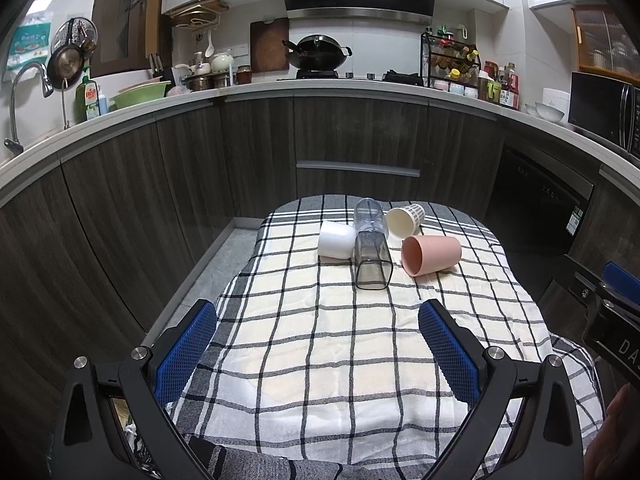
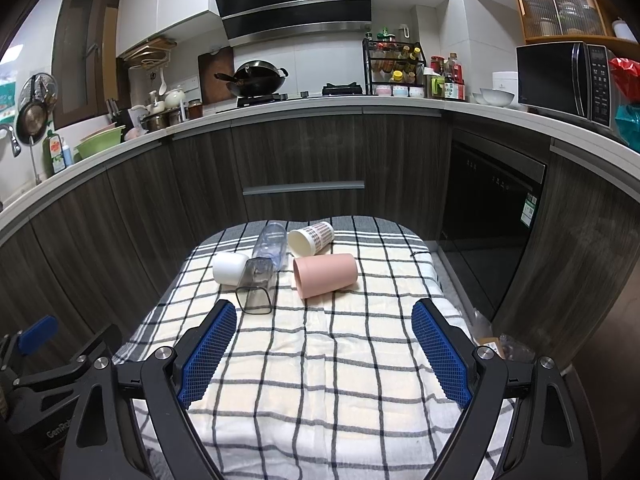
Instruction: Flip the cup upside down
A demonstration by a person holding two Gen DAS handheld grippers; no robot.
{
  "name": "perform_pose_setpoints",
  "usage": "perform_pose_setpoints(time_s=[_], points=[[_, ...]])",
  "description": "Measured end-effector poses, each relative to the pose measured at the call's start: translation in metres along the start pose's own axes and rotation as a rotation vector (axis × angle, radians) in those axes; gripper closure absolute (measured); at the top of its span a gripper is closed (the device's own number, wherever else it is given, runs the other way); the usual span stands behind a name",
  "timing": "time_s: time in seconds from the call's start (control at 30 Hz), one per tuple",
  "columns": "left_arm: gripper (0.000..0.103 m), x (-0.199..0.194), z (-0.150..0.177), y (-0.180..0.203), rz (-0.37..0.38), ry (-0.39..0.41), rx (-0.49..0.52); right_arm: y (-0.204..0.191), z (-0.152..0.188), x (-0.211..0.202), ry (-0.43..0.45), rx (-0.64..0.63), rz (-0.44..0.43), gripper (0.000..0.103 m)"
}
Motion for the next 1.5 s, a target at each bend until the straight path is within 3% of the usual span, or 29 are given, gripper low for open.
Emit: perform_pose_setpoints(time_s=[0.4,0.8,1.5], points=[[0.000,-0.001,-0.001,-0.006,-0.013,0.020,-0.015,-0.002,0.006,0.005,-0.002,0.005,-0.002,0.014],[0.000,0.016,-0.003,-0.010,0.002,-0.026,-0.037,-0.004,0.005,0.013,-0.013,0.005,-0.002,0.014],[0.000,0.081,-0.037,-0.032,-0.049,-0.058,-0.055,-0.046,-0.028,0.087,-0.094,-0.048,-0.034,0.014]])
Point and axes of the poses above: each gripper's, at about its wrist camera, not at the fingertips, and x roughly the way its jaws point, y to its right, z to its underside, the point moved 5 cm from there along x, roughly the way its jaws point, and after that the axes turned 13 degrees about z, right-handed, at the moved point
